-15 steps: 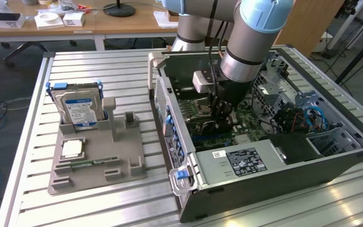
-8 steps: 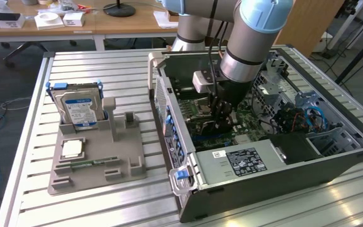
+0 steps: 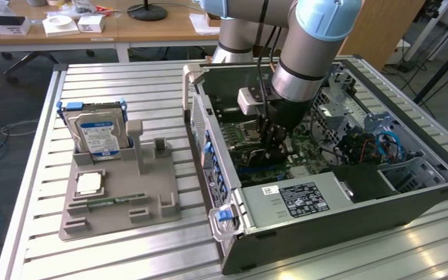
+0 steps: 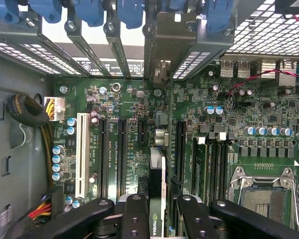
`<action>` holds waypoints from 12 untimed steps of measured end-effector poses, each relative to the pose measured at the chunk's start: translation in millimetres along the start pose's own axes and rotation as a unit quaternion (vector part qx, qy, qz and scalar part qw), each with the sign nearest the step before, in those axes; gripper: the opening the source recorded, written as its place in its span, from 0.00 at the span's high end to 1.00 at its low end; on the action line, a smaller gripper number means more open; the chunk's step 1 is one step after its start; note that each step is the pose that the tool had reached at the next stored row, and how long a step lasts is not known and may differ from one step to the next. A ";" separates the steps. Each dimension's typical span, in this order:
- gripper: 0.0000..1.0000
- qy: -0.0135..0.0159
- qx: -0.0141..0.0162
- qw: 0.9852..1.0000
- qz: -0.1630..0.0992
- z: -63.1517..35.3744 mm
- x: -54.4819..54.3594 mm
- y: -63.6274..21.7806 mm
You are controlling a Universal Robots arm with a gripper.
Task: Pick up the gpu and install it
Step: 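Insert the gpu into the slot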
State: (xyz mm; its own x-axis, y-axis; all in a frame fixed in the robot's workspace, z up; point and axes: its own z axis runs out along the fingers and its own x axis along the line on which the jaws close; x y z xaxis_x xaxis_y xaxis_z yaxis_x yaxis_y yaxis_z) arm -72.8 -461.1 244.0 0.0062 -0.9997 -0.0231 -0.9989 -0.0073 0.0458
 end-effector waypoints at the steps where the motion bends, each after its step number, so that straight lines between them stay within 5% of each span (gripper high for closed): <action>1: 0.73 0.000 0.000 1.000 0.000 0.0 0.0 0.0; 6: 0.73 -0.002 0.001 1.000 -0.004 -0.1 0.1 -0.3; 12: 0.73 -0.004 0.005 1.000 -0.011 0.0 0.7 -0.1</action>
State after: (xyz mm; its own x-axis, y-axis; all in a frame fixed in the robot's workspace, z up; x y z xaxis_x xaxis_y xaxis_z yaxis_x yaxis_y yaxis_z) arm -72.6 -461.8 244.0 0.0286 -0.9991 -0.0325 -0.9990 -0.0297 0.0345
